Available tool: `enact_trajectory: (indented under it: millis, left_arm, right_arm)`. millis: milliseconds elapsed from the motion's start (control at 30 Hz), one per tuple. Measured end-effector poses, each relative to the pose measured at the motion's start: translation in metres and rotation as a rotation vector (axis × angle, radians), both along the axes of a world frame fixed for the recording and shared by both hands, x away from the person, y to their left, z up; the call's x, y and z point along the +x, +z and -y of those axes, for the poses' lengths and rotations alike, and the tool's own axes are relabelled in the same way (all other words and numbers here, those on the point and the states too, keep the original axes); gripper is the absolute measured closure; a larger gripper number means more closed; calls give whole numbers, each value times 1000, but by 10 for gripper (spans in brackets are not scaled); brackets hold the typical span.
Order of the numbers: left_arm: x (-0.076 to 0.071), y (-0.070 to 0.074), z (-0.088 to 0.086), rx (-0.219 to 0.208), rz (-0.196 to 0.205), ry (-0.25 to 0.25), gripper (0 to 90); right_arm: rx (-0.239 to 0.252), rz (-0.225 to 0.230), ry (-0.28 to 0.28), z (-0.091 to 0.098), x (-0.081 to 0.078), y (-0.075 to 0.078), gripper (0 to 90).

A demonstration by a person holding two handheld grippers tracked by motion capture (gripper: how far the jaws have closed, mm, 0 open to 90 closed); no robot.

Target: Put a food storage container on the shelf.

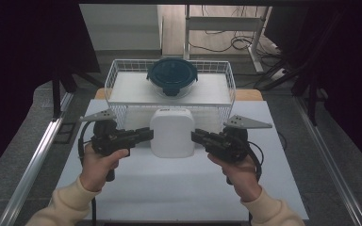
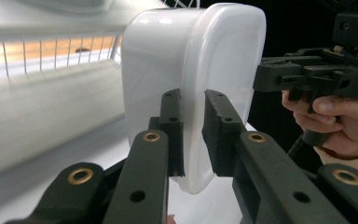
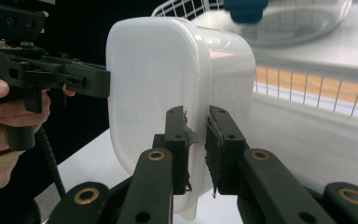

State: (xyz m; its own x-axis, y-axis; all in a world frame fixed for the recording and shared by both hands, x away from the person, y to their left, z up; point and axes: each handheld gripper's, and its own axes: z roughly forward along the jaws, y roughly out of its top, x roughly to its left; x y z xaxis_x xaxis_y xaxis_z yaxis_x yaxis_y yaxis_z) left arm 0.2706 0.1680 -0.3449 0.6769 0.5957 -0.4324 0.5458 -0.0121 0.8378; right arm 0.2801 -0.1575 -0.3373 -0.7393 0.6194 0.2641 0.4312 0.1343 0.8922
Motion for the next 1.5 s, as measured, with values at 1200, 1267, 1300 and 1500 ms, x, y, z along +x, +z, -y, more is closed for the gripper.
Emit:
enact_trajectory:
  millis: [1200, 1267, 1300, 1500]
  left_arm:
    - [86, 97, -11, 10, 50, 49, 788]
    - [94, 100, -13, 3, 41, 53, 788]
    - [98, 102, -14, -4, 32, 57, 787]
    - [124, 105, -19, -30, -13, 66, 782]
  right_arm:
    - [54, 51, 21, -10, 87, 92, 788]
    - [54, 42, 20, -13, 95, 97, 788]
    - [47, 41, 18, -14, 98, 99, 787]
    - [44, 17, 10, -20, 120, 108, 787]
